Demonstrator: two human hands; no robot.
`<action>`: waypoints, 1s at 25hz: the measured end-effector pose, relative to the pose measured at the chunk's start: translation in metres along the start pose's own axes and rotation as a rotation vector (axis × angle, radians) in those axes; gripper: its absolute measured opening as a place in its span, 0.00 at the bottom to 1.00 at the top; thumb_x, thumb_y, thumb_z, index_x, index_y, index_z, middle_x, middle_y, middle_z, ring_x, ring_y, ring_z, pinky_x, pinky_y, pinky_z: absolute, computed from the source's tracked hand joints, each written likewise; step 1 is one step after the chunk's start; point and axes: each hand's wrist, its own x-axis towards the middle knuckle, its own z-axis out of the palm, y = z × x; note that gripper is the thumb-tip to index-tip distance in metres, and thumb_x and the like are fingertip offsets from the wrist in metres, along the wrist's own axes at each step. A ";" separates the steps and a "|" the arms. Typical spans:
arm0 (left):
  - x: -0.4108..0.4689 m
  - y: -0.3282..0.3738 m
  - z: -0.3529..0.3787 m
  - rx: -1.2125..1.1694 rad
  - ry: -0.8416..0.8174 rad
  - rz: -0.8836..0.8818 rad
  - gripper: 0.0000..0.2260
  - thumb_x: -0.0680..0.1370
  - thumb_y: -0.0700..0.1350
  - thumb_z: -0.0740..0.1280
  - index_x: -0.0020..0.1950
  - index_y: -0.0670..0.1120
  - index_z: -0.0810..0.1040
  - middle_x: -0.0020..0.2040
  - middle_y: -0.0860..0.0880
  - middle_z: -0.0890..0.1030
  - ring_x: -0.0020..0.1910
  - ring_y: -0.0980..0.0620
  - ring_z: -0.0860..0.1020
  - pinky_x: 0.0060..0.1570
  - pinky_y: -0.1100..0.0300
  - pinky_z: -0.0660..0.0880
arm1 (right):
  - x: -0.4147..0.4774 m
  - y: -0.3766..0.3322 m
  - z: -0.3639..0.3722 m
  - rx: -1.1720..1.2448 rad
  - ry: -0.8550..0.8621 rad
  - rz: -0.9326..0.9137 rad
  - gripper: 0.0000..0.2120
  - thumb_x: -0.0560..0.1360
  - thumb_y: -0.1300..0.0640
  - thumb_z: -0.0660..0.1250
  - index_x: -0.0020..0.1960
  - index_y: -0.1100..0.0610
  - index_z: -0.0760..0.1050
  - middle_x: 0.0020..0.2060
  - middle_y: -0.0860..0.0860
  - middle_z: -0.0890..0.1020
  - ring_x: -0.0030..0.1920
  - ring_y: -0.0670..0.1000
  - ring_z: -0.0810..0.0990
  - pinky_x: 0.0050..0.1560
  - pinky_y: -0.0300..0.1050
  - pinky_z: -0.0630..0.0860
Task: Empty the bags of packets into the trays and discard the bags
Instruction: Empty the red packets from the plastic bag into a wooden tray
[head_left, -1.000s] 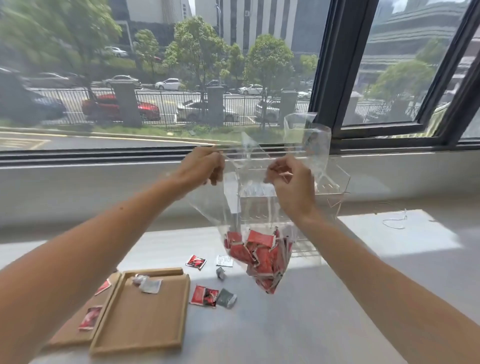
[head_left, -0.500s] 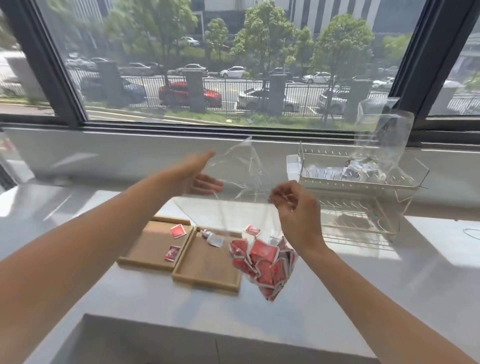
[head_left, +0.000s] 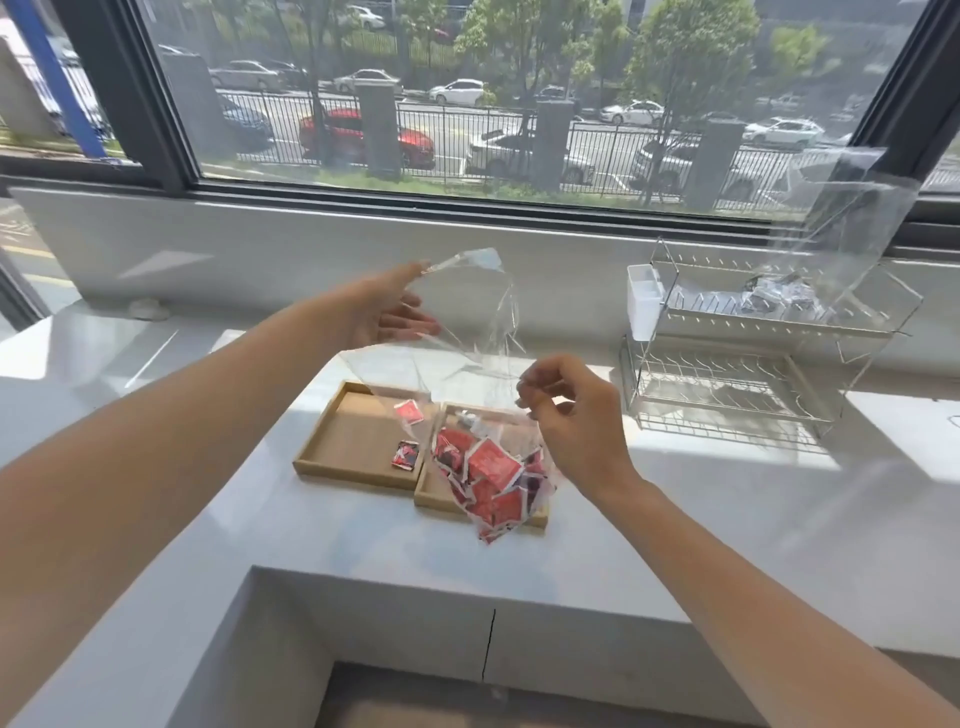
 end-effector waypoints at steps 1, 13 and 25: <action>0.001 -0.002 -0.004 -0.020 0.013 0.046 0.14 0.79 0.51 0.66 0.47 0.40 0.72 0.41 0.40 0.83 0.27 0.53 0.83 0.23 0.65 0.77 | -0.003 -0.003 0.008 -0.006 -0.027 -0.014 0.17 0.73 0.65 0.71 0.40 0.42 0.75 0.38 0.41 0.82 0.38 0.45 0.82 0.35 0.35 0.76; -0.018 -0.015 -0.052 -0.006 -0.065 0.227 0.12 0.77 0.27 0.62 0.49 0.44 0.71 0.47 0.40 0.81 0.41 0.51 0.83 0.30 0.63 0.79 | -0.042 -0.009 0.104 -0.037 -0.392 0.066 0.08 0.72 0.59 0.76 0.48 0.55 0.80 0.41 0.43 0.83 0.43 0.47 0.84 0.41 0.45 0.83; -0.021 -0.014 -0.067 0.056 -0.122 0.331 0.16 0.75 0.28 0.67 0.56 0.46 0.74 0.50 0.40 0.82 0.47 0.49 0.84 0.38 0.61 0.80 | -0.034 0.074 0.122 0.237 -0.144 1.112 0.16 0.82 0.52 0.61 0.67 0.57 0.69 0.63 0.59 0.76 0.60 0.57 0.78 0.62 0.55 0.77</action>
